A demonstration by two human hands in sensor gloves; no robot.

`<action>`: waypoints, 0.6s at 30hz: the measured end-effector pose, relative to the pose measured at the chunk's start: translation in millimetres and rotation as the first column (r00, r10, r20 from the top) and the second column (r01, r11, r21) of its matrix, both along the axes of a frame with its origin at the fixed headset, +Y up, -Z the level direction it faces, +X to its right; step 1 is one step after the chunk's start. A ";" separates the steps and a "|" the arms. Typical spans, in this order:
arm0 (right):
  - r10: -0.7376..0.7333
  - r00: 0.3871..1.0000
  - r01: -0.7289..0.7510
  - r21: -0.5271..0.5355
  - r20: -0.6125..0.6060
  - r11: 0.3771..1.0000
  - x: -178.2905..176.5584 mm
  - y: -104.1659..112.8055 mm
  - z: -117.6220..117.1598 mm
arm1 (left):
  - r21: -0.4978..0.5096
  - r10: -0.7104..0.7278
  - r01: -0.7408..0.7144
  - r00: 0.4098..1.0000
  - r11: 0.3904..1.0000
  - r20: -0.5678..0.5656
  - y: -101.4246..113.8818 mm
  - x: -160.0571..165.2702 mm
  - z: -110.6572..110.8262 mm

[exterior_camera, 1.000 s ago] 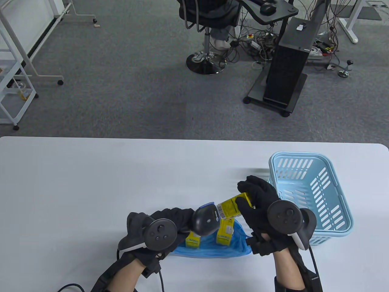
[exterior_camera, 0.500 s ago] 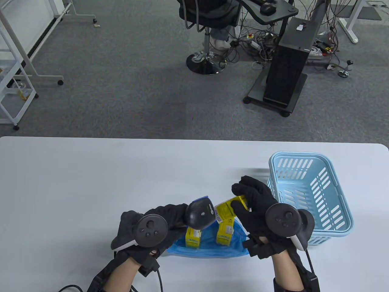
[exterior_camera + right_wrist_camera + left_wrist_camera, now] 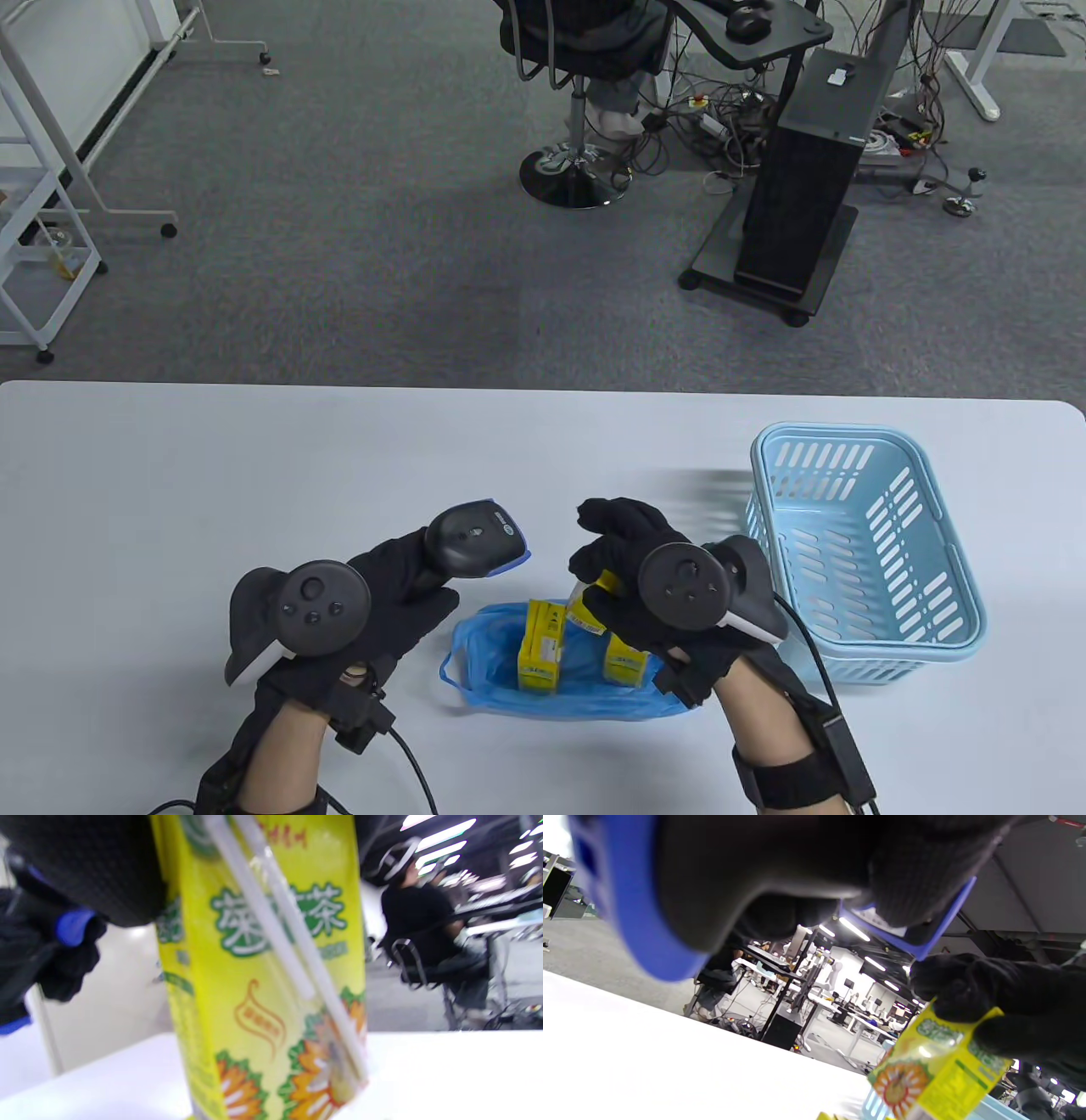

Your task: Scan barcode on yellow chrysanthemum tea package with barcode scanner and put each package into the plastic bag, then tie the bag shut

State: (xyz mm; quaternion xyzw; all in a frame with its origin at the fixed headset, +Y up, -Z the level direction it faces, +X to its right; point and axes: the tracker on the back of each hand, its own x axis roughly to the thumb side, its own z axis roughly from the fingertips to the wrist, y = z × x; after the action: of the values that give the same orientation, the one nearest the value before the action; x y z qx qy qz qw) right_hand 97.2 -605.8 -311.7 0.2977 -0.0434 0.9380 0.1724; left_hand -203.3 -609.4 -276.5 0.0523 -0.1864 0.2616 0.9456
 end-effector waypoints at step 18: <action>0.252 0.962 -0.257 -0.034 -0.107 0.966 -25.7 -21.6 -1.6 | -0.057 -0.041 0.041 0.999 0.998 0.010 -7.8 1.6 -6.3</action>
State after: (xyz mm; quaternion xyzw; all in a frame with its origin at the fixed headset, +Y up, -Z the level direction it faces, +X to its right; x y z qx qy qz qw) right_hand 71.5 -627.4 -313.3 0.3442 0.0264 0.9366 0.0597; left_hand -201.7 -617.2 -282.8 0.0204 -0.1842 0.2477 0.9509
